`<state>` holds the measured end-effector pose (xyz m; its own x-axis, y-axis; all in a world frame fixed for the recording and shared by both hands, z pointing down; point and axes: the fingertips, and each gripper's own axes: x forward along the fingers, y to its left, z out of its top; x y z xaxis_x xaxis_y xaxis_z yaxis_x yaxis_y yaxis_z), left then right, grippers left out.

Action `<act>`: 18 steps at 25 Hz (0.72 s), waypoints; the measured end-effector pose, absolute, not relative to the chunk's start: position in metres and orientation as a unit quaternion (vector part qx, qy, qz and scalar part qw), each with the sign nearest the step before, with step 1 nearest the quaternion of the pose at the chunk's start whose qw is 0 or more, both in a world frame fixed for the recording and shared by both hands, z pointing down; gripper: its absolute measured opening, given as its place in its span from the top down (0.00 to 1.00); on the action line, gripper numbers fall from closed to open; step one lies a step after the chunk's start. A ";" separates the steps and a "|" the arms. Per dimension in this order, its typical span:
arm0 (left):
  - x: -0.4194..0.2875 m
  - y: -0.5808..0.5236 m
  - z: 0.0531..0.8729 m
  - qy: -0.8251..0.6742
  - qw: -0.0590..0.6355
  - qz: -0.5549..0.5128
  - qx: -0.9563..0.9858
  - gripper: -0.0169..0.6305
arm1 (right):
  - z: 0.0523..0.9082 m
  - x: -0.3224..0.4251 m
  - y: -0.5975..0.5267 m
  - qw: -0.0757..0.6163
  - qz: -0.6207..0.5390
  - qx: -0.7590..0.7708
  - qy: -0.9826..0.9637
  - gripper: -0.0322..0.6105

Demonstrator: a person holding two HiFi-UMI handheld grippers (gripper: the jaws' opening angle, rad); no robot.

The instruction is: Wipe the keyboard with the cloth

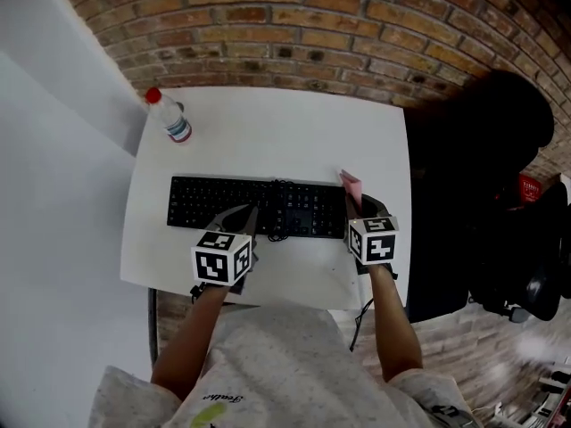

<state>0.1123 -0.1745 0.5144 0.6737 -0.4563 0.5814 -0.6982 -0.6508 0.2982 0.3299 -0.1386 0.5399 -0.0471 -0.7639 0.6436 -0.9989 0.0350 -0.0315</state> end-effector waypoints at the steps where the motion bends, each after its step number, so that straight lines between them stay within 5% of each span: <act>1: 0.109 -0.175 0.515 -0.334 0.258 0.234 0.876 0.98 | 0.540 0.331 -0.139 0.246 0.242 0.643 -0.684 0.91; 9: 0.096 -0.175 0.520 -0.363 0.268 0.225 0.864 0.98 | 0.531 0.349 -0.151 0.360 0.140 0.587 -0.711 0.91; 18: 0.073 -0.173 0.521 -0.400 0.275 0.217 0.847 0.98 | 0.531 0.322 -0.165 0.401 0.097 0.479 -0.775 0.91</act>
<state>0.0734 -0.1731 0.5210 0.5867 -0.5582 0.5867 -0.7962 -0.5297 0.2923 0.3219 -0.1647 0.5309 -0.2194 -0.6649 0.7140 -0.8206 0.5216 0.2337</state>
